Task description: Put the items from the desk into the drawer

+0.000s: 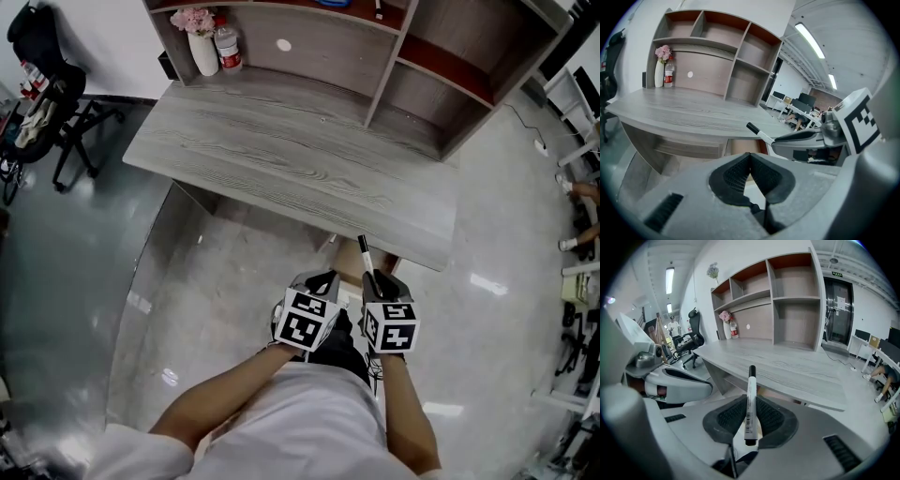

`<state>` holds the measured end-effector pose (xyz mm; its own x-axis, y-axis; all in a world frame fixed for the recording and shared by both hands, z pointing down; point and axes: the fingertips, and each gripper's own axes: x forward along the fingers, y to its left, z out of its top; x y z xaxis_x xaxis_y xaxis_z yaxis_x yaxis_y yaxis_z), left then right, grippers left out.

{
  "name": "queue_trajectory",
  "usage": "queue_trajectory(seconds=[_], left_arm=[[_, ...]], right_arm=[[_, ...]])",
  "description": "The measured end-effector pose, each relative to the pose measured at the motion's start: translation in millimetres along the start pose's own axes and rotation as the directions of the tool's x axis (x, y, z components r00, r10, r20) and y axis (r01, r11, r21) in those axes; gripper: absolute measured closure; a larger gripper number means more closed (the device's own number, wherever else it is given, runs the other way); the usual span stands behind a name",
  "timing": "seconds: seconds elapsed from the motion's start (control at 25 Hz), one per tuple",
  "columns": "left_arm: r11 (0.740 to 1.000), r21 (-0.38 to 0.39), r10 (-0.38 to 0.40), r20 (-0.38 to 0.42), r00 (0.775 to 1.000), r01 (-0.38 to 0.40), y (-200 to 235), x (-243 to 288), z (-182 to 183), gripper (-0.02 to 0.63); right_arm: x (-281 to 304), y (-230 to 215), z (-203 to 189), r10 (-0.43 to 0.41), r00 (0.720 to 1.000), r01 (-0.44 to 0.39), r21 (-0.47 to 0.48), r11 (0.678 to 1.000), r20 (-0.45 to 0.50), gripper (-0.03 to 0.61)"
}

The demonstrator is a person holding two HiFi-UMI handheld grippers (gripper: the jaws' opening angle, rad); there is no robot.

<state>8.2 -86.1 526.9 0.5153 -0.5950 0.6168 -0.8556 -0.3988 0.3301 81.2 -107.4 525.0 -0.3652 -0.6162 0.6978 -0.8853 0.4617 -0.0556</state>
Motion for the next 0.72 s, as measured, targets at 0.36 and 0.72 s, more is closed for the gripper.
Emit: queue_trajectory(seconds=[0.36, 0.72], left_arm=[[0.999, -0.051, 0.016, -0.008, 1.000, -0.017, 7.5, 5.1, -14.5, 0.612], [0.996, -0.077, 0.046, -0.033, 0.998, -0.048, 19.1, 24.7, -27.2, 0.612]], right_arm=[[3.7, 10.5, -28.4, 0.004, 1.000, -0.004, 0.013, 1.000, -0.020, 0.528], [41.9, 4.8, -55.4, 0.027, 0.998, -0.025, 0.041, 0.999, -0.060, 0.528]])
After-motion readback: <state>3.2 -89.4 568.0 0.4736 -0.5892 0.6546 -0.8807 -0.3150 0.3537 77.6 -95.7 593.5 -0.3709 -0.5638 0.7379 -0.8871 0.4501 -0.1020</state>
